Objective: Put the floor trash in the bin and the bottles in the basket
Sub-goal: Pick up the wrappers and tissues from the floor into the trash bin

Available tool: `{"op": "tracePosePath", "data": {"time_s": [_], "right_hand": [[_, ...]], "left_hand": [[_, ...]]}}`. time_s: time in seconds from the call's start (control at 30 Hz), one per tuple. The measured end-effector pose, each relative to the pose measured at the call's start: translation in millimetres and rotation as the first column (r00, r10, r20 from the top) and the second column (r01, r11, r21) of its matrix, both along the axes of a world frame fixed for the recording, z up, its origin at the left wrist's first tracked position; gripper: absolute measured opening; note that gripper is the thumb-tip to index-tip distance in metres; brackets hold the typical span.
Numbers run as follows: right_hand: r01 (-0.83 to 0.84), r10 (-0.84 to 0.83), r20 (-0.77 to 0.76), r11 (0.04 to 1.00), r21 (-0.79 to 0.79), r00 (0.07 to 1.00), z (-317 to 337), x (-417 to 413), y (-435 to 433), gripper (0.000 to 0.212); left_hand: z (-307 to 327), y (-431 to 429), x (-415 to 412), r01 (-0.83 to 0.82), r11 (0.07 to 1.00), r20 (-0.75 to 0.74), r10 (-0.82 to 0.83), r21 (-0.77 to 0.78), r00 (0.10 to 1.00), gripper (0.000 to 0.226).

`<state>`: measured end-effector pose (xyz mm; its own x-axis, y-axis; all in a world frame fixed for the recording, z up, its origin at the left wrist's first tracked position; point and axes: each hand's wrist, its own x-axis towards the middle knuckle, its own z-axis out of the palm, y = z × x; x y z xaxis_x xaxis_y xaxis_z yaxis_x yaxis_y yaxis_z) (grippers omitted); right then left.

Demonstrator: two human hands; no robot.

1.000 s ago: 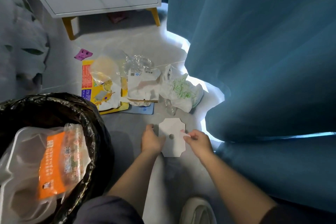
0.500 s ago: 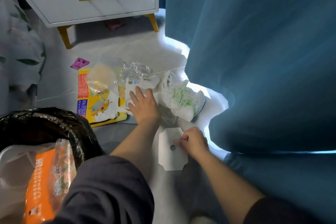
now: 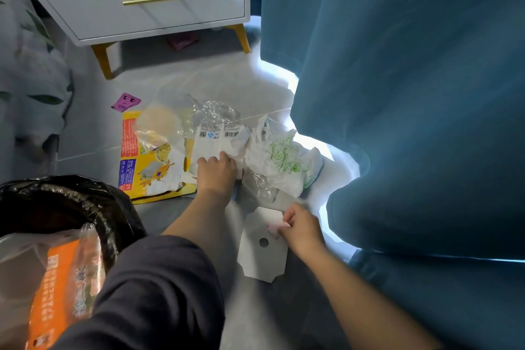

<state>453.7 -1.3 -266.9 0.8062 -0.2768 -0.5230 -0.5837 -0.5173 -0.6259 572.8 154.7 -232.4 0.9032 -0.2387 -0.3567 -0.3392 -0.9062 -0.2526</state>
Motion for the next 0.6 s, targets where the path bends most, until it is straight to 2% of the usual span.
{"op": "tracePosePath", "data": {"time_s": [0.13,0.23,0.47,0.6], "right_hand": [[0.015,-0.017,0.021,0.994,0.112,1.000,11,0,-2,0.032],[0.015,-0.021,0.046,0.991,0.130,0.999,23,0,-7,0.048],[0.110,-0.128,0.100,0.979,0.170,0.987,63,-8,-17,0.027],[0.113,-0.141,0.151,0.977,0.184,0.978,93,-10,-18,0.041]], "left_hand": [[6,-4,-5,0.032,0.999,0.010,-0.032,-0.043,0.999,0.030],[22,-4,-5,0.053,0.998,0.052,-0.051,-0.046,0.997,0.031],[81,11,-5,0.053,0.994,0.146,-0.038,-0.095,0.988,0.027],[119,19,-14,0.015,0.980,0.160,0.017,-0.197,0.987,0.027]]}}
